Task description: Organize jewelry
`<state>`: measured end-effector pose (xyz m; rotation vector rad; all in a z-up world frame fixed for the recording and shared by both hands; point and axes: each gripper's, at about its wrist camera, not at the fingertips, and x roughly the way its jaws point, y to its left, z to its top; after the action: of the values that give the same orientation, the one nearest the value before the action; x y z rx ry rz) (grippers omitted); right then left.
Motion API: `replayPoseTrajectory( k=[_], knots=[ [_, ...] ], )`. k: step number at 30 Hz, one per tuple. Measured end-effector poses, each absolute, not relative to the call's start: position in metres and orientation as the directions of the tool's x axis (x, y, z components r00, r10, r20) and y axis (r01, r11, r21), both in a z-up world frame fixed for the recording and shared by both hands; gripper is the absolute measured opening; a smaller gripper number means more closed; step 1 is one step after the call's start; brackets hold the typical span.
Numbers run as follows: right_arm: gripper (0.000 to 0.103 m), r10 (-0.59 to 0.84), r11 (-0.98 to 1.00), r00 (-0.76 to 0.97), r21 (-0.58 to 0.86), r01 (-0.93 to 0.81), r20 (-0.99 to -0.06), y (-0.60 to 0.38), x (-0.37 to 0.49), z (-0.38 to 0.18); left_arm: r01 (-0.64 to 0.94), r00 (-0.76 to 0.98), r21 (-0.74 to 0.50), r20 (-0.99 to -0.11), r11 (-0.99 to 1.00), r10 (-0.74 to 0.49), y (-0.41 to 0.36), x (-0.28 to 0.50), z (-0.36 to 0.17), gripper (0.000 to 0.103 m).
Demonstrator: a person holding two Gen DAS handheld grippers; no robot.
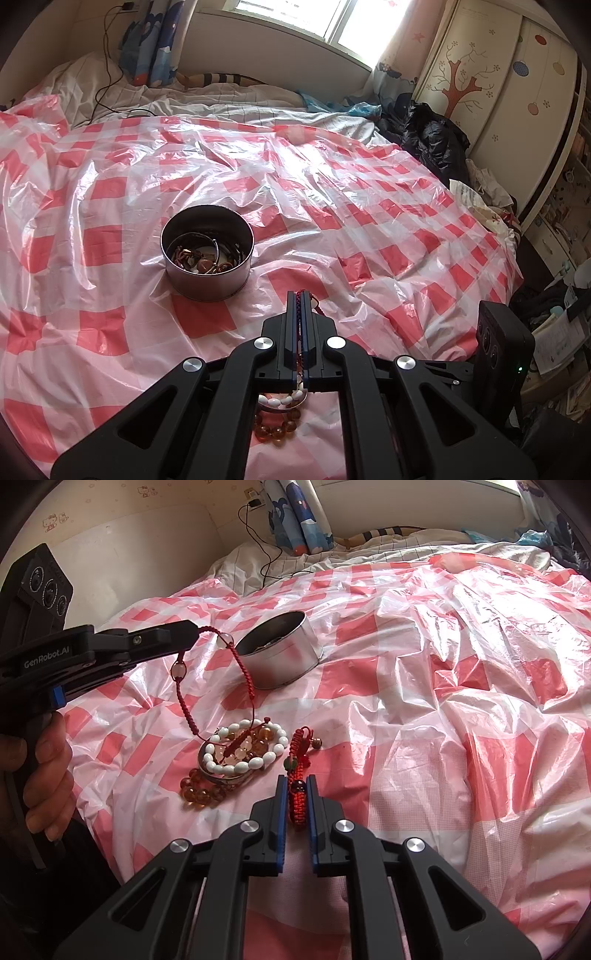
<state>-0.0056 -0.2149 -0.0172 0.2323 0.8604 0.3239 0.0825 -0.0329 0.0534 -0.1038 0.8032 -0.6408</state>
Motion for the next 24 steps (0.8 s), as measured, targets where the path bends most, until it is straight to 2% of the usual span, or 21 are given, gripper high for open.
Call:
replayPoseTrajectory(
  k=[24],
  knots=[
    [0.011,0.374,0.925,0.607,0.326,-0.193,-0.701,-0.2118,-0.0072,-0.0174,0.493,0.518,-0.324,-0.636,0.807,-0.572,-0.0319,0.0832,0.0533,0.001]
  ],
)
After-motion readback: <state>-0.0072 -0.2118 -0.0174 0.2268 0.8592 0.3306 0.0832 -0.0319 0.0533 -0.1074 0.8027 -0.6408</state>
